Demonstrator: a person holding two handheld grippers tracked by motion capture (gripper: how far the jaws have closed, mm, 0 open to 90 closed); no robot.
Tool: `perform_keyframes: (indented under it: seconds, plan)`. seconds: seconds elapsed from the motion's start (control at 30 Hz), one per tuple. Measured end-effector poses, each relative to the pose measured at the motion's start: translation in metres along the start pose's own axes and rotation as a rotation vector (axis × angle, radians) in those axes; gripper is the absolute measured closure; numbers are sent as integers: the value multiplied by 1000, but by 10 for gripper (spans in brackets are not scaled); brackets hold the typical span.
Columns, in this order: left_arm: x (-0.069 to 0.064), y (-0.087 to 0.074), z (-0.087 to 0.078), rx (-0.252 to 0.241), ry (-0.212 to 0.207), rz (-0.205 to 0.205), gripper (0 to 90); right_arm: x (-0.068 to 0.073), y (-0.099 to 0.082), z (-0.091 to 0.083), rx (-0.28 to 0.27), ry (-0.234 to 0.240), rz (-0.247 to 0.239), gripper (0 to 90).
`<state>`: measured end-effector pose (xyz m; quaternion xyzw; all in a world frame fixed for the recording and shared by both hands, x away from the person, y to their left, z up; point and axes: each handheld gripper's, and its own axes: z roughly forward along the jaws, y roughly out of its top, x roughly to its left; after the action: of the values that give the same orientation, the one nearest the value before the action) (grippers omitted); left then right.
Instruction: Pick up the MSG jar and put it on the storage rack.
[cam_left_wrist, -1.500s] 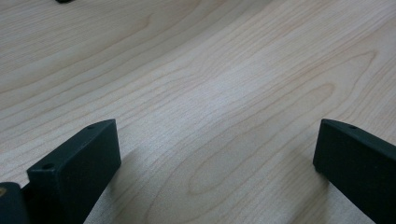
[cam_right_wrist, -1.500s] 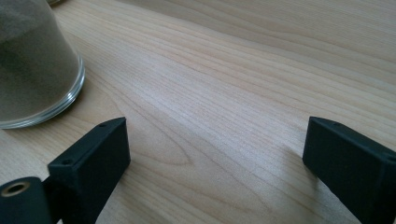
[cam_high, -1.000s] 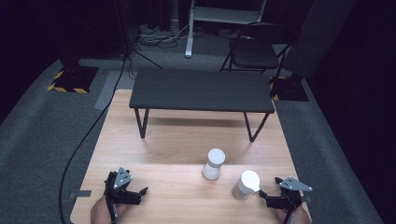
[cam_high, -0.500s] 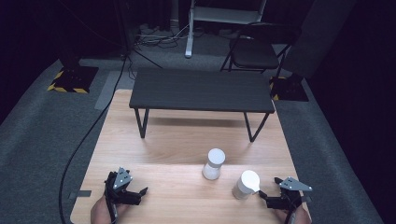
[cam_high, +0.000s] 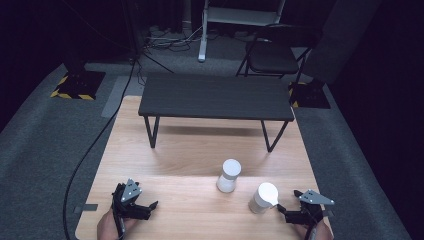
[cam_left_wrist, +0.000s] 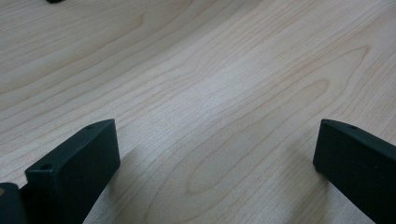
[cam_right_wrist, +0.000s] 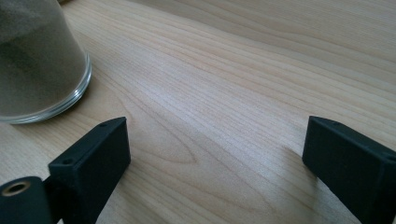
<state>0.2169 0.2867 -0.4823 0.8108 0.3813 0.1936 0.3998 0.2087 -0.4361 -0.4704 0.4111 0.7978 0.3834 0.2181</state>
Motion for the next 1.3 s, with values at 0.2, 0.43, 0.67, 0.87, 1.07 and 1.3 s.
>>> perform_keyframes:
  seconds: [0.2,0.43,0.67,0.87,1.07,1.3]
  plan:
    - [-3,3,-1,14,9,-9,3,0,0,0,0,-1,1,72]
    - [-5,6,-5,9,-18,11,3,0,0,0,0,-2,2,72]
    - [-14,9,-15,-112,-46,18,3,0,0,0,0,-2,2,72]
    - [-27,23,-25,-224,-80,60,3,0,0,0,-1,-3,2,72]
    - [-32,33,-28,-318,-123,69,3,1,0,0,-2,-3,1,72]
    - [-33,42,-17,-324,-147,79,3,0,0,0,-1,-2,1,72]
